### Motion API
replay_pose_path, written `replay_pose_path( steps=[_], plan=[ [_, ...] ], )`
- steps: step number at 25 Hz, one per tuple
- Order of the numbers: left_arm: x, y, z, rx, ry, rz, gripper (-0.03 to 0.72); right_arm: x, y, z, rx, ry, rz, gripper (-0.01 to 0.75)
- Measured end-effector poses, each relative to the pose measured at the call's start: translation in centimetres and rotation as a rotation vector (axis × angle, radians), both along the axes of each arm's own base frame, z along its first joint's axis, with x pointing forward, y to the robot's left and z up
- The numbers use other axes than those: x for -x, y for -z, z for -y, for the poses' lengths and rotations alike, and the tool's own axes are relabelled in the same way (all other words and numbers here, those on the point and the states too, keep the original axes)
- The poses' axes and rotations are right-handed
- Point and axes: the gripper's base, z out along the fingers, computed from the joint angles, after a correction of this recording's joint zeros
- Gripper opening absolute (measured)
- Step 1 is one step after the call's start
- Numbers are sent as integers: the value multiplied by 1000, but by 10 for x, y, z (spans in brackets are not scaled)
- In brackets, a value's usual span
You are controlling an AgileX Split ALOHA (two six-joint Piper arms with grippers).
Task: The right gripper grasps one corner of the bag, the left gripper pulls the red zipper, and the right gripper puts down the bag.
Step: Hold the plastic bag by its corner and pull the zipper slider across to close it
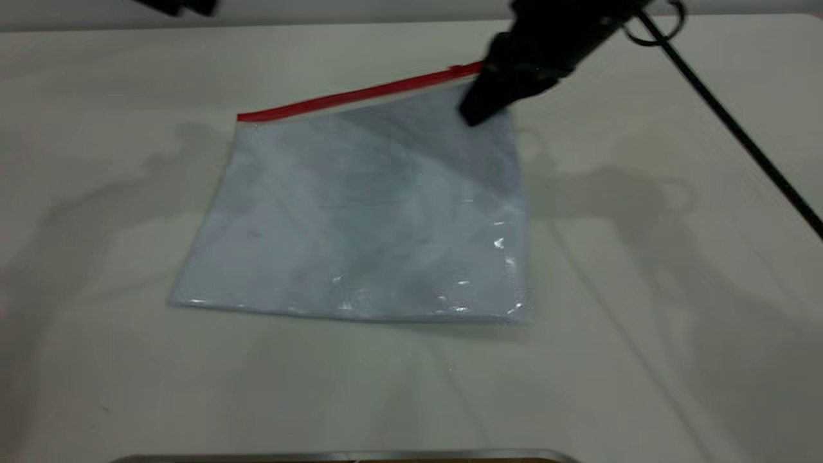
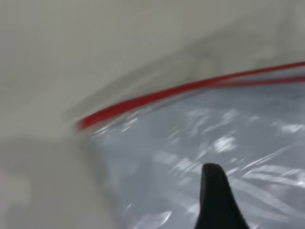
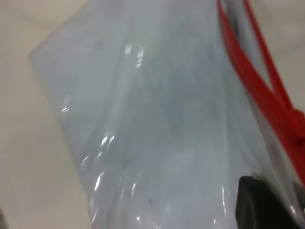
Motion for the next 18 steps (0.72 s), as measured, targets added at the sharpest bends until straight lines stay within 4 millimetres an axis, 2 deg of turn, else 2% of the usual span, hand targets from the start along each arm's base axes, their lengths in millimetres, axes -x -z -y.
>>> replay_pose_path(
  steps=[3, 9, 13, 18],
  plan=[
    [-11, 13, 20, 70, 159, 10, 497, 7, -3, -15, -8, -49, 8, 34],
    [-17, 37, 64, 182, 441, -12, 497, 18, -8, -33, -55, -106, -9, 34],
    [-16, 49, 87, 207, 541, -27, 497, 22, -11, -37, -110, -129, -44, 34],
    [-11, 53, 102, 229, 604, -47, 497, 25, -12, -38, -130, -176, -53, 34]
  ],
)
